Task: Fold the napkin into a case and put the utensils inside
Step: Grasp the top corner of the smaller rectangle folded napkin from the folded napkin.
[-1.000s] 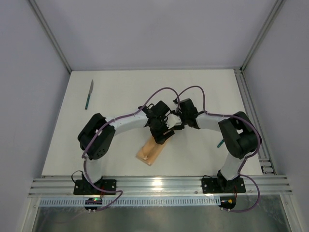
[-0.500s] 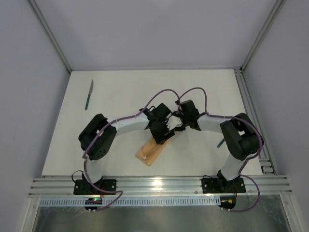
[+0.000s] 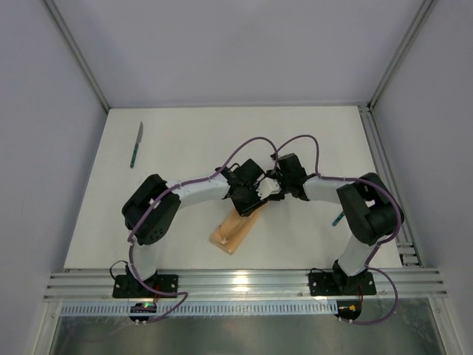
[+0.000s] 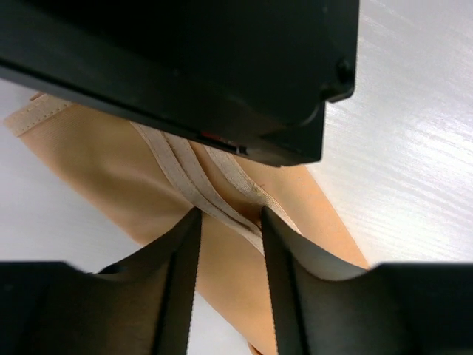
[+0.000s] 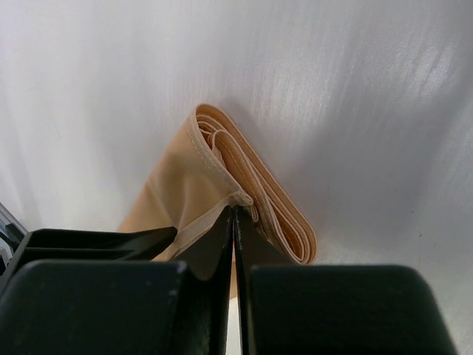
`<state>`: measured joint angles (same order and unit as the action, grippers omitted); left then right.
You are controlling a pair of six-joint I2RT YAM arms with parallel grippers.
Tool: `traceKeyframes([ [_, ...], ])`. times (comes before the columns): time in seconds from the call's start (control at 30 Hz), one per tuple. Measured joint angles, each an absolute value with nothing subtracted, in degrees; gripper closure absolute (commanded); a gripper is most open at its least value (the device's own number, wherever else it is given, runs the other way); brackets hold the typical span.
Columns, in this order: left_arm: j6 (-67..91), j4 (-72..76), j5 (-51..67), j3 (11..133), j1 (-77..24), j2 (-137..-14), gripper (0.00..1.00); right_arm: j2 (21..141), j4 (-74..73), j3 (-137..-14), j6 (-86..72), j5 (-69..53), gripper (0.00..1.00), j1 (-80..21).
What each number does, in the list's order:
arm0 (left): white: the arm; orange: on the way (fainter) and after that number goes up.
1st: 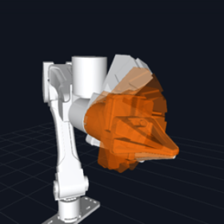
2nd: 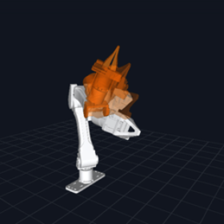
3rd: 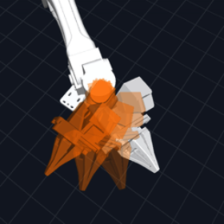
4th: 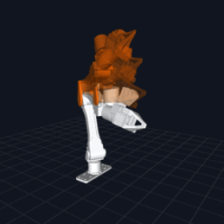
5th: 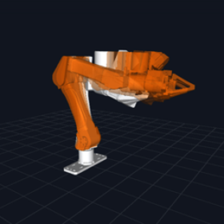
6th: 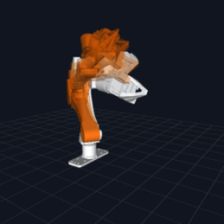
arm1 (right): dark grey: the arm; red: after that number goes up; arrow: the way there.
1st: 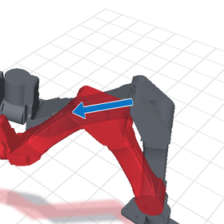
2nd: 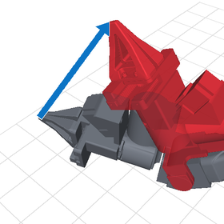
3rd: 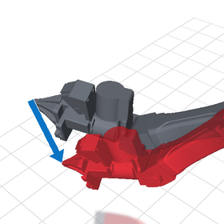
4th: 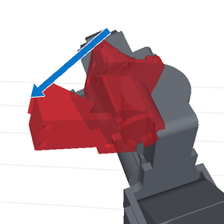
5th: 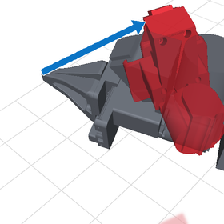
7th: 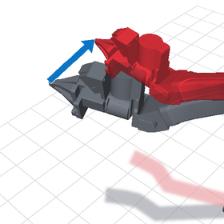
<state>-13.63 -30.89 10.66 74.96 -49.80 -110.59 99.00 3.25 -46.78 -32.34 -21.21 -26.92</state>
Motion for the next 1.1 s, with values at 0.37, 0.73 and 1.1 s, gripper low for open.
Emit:
traceKeyframes([
  [0.37,-14.0,-28.6,10.0,74.6,-50.2,-110.7,1.0,97.5,0.4,-46.8,-31.6,-19.5,0.85,-26.4],
  [0.73,-14.2,-27.9,10.3,74.4,-50.8,-110.3,0.96,93.1,-8.7,-47.4,-27.1,-16.4,0.69,-25.8],
  [1.1,-15.8,-25.4,12.0,73.8,-51.0,-110.2,0.92,92.3,-12.1,-49.9,-24.1,-16.9,0.63,-24.5],
])
